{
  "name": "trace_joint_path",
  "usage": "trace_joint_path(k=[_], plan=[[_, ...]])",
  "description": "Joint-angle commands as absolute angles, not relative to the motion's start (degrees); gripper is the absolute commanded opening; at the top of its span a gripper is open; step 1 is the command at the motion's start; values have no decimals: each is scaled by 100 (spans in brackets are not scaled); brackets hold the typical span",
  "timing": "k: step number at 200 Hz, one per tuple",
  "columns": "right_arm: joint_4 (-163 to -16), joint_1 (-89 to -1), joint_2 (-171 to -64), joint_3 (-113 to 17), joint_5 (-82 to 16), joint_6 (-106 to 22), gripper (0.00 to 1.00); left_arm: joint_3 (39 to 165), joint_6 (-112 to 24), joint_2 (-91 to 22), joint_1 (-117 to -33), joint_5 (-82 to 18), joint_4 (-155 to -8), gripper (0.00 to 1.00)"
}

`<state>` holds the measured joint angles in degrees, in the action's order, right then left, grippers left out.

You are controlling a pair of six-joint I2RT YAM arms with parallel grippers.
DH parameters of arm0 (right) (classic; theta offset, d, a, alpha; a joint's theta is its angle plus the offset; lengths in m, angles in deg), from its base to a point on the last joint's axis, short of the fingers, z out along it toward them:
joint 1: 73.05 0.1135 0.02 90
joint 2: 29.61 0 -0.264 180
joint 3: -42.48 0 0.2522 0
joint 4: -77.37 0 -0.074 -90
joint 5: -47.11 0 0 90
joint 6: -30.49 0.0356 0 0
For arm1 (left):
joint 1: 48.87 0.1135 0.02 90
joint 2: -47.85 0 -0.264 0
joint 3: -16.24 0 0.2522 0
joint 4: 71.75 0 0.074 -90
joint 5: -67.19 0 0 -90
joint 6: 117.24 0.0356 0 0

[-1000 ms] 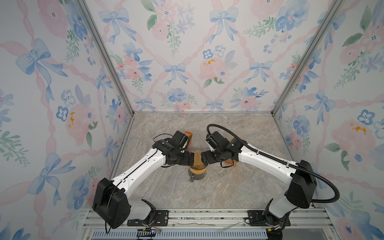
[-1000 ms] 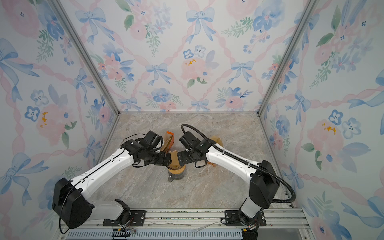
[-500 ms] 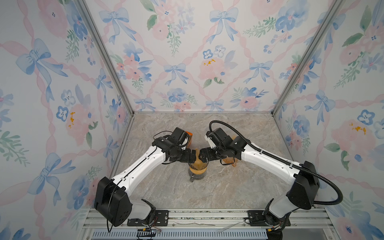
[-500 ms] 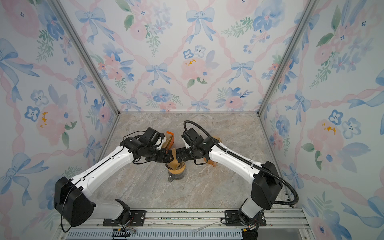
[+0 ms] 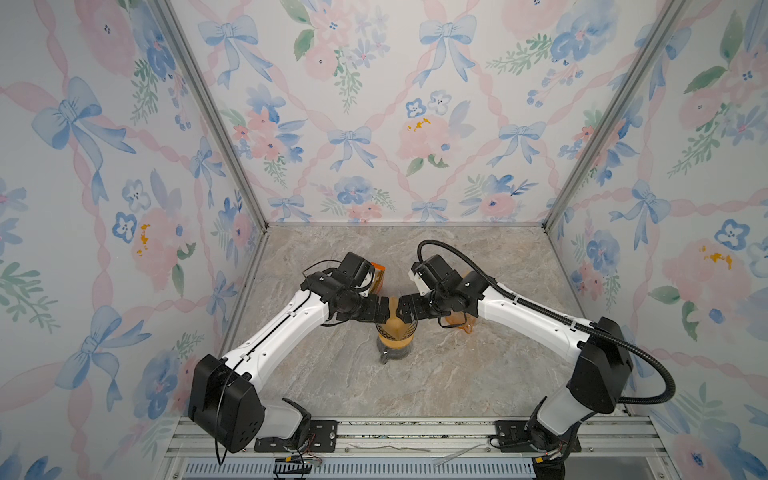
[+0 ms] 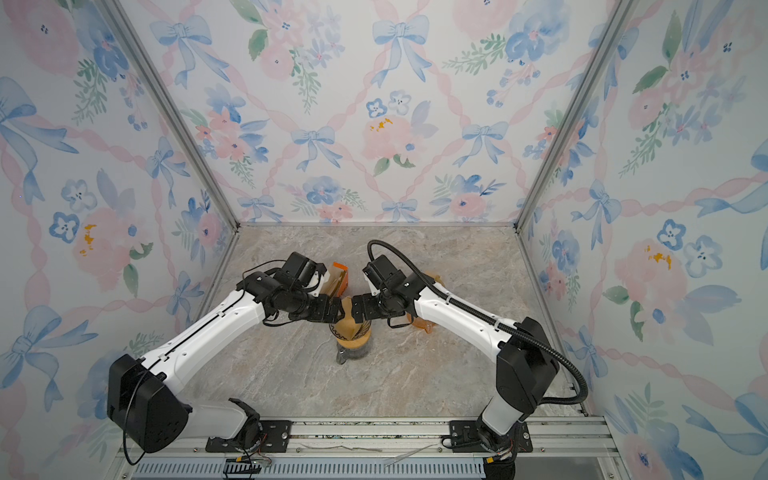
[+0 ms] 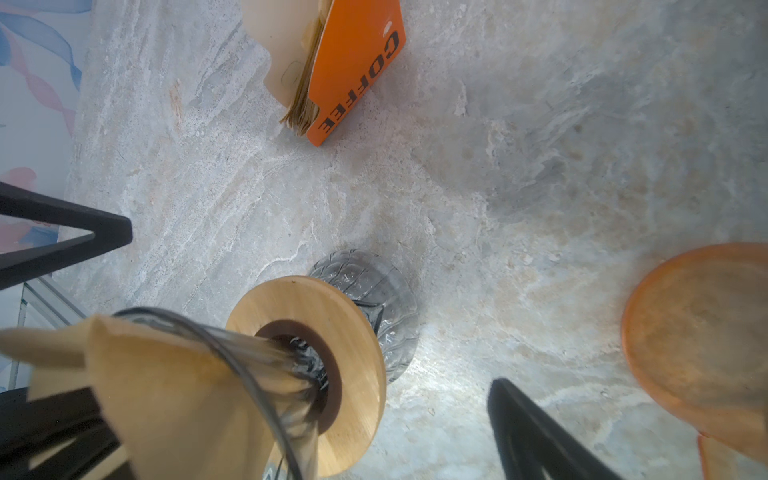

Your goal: Place the coffee filter in the dripper

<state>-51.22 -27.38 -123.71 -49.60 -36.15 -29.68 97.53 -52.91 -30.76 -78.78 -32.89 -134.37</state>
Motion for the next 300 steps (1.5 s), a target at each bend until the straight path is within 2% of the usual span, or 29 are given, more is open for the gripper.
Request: trace_joint_path(k=[1,147,207,300], plan=[[-5210,-2870,-12392,-4812,-3542,-2879,96,9856,-5154,-3189,-7840,-3282,-13429,98],[-5388,-2927,-12075,-4431,-3404,-2934,96,9583,-5163,-3198,-7812,-3256,-13318,98],[-5620,-2872,-11826,-4352,-2850,-2971,96,9557,-5211,-3164,-7822,-3452,-13219,98],[-5065,-2774,-12281,-4567,-3303,-2941,96,9487,-5185,-3157,-7830,-3388,-13218,98]])
